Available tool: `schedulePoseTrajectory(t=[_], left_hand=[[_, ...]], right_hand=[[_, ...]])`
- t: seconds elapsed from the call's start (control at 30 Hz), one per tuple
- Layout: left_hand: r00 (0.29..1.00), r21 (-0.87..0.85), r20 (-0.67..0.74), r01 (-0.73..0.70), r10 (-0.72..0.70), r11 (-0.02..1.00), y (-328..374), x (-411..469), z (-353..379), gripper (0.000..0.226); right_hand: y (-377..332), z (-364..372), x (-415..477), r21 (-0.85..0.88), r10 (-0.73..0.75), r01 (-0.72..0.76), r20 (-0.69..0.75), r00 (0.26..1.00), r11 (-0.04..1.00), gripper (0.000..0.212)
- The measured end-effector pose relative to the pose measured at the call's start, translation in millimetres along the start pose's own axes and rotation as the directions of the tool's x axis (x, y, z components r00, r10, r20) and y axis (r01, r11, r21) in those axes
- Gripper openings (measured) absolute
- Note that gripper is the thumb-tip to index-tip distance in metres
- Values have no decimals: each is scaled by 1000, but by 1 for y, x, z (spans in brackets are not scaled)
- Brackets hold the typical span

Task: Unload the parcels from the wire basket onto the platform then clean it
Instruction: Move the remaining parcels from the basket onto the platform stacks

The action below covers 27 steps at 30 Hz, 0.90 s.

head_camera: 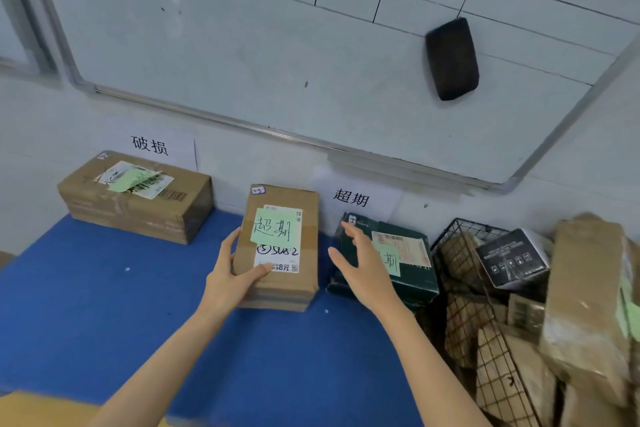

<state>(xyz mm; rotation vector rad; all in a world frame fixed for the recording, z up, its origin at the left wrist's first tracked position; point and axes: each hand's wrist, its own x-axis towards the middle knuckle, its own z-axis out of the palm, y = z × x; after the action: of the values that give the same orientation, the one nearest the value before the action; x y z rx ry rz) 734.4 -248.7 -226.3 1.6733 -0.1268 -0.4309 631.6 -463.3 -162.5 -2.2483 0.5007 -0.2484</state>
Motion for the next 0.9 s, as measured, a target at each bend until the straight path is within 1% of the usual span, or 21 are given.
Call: schedulePoseTrajectory(t=[0.13,0.3,0.4,0.43,0.5,0.6,0.67,0.7,0.8,0.9], left_hand=[[997,72,41,62,-65,995,-7,13,16,72],[996,151,61,56,-66,987,-9,19,23,88],[998,251,59,9,-25,968,-8,20,18,101],[998,287,57,-8,-9,958,-8,18,15,102],[996,355,71,-70,47,932,-6,14,9,98],[972,455,166,-224,165,862,-8,12,0,89],[953,475,219,-291,209,830,-11,13,-3,85],[949,475,223,-307,225,824,-13,15,-4,84],[944,442,205,-326,259,836,-16,22,-2,83],[941,414,224,-326,252,850,-15,31,2,84]], right_hand=[[17,-3,5,-79,35,-36,-15,999,996,61],[25,0,13,-76,75,-75,-9,997,994,55],[23,4,16,-75,74,-73,-2,997,995,53],[22,6,17,-79,69,-69,-2,998,995,53],[21,9,19,-98,57,-57,-2,998,993,53],[21,11,21,-176,24,-24,-4,1000,984,52],[22,11,22,-261,-3,-1,-15,1000,965,52],[23,11,23,-308,-13,6,-22,1000,951,53],[24,8,24,-420,-12,-8,-44,999,908,57],[31,3,22,-477,17,-44,-61,998,878,62]])
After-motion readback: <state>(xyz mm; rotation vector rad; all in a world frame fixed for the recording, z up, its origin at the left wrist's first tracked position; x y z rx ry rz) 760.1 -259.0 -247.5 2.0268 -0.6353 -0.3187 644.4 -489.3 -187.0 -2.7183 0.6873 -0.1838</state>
